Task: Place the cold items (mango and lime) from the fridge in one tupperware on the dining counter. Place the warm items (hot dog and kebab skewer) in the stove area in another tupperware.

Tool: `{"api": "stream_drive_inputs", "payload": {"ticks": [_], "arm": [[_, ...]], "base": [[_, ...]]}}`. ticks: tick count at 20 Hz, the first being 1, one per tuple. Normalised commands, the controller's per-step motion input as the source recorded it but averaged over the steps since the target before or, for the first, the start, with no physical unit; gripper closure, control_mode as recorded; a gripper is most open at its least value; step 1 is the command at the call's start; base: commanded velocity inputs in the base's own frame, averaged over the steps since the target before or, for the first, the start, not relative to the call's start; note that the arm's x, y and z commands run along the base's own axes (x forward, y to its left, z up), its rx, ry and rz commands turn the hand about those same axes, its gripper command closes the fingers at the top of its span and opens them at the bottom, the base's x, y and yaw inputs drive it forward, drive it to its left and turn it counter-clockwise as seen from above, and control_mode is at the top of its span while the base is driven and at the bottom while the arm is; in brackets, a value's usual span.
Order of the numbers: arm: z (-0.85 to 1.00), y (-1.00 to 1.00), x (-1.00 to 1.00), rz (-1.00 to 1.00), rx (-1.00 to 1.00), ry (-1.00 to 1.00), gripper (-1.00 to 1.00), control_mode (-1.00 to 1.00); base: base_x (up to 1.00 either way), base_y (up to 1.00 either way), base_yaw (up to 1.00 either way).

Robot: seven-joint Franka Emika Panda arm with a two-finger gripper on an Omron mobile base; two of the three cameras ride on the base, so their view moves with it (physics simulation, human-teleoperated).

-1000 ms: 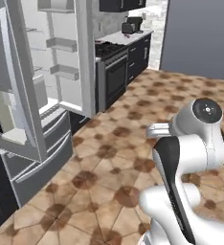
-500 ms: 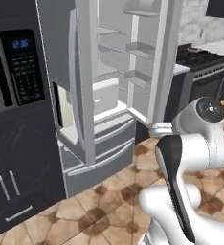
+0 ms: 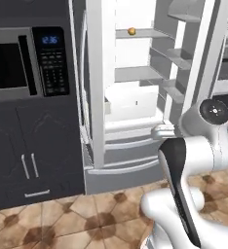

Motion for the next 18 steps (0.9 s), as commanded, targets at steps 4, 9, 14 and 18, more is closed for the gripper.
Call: {"api": "stream_drive_inputs", "payload": {"ticks": [4,9,14,18], "arm": [[0.00,0.00,0.00,0.00,0.00,0.00,-1.00,1.00],[0.00,0.00,0.00,0.00,0.00,0.00,-1.00,1.00],[0.00,0.00,0.00,0.00,0.00,0.00,-1.00,1.00],[0.00,0.00,0.00,0.00,0.00,0.00,-1.00,1.00]], "base": [[0.55,-0.59,0.49],[0.57,-0.51,0.20],[0.44,-0.24,-0.36],[0.24,-0.23,-0.48]]}}
